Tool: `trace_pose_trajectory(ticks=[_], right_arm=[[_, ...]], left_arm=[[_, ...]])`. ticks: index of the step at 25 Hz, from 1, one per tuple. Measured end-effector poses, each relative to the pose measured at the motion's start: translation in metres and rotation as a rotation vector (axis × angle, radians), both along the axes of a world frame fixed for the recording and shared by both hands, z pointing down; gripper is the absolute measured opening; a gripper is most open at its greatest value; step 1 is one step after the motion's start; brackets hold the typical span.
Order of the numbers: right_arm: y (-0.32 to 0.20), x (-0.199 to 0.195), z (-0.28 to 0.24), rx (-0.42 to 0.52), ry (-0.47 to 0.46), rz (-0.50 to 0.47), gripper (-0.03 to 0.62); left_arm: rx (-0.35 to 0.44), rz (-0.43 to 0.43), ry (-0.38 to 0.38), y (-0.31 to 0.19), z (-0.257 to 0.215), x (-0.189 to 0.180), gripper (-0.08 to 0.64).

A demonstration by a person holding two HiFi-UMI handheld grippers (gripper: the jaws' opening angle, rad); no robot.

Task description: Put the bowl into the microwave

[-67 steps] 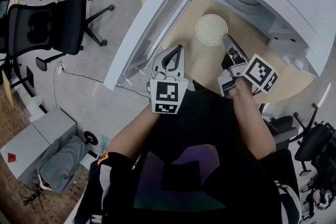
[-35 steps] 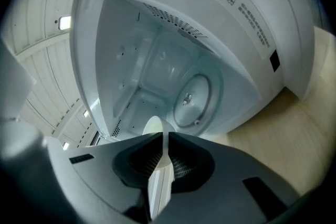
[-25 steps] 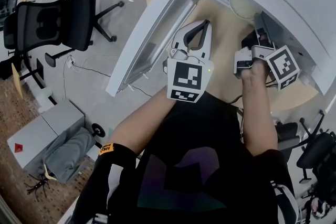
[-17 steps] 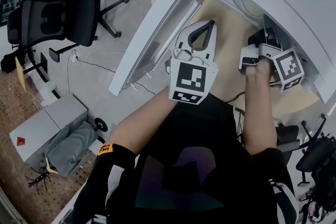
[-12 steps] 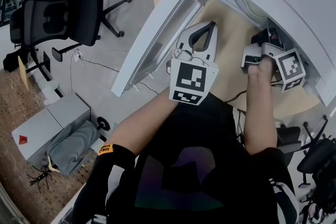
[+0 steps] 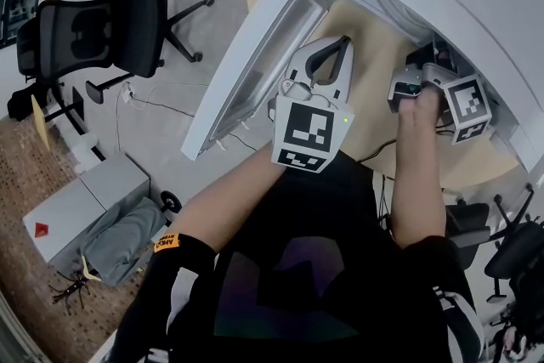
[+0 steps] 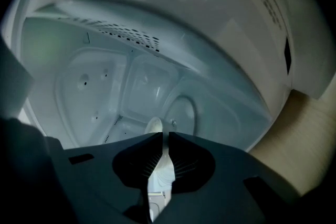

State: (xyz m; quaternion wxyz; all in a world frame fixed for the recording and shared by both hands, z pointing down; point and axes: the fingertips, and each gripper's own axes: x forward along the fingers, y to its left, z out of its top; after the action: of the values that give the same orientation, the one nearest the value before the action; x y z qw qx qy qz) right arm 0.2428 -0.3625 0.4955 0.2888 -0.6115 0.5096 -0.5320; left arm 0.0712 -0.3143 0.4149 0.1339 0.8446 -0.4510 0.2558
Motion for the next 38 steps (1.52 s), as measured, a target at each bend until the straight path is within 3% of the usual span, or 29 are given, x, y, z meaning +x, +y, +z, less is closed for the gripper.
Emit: trace_pose_trajectory(ticks=[10,27,34,38], right_arm=[[-0.008,0.005,-0.007,0.046,0.065,0.031,0.048],[0.038,0.007,-0.029,-0.019,0.282,0.011,0.048],[0.053,-0.01,-0.066,0.029,0.446,-0.037,0.048],[0.064,-0.032,-0.092,0.071,0.564,-0.118,0.048]], left_arm=[[0.014,0.023,0.007,0.003,-0.009,0.003,0.044],[0.074,0.089,0.103,0.015,-0.049,0.011,0.044],[0.089,0.09,0.143,0.024,-0.064,-0.002,0.044],[0.097,0.093,0.169,0.03,-0.071,-0.008,0.044]])
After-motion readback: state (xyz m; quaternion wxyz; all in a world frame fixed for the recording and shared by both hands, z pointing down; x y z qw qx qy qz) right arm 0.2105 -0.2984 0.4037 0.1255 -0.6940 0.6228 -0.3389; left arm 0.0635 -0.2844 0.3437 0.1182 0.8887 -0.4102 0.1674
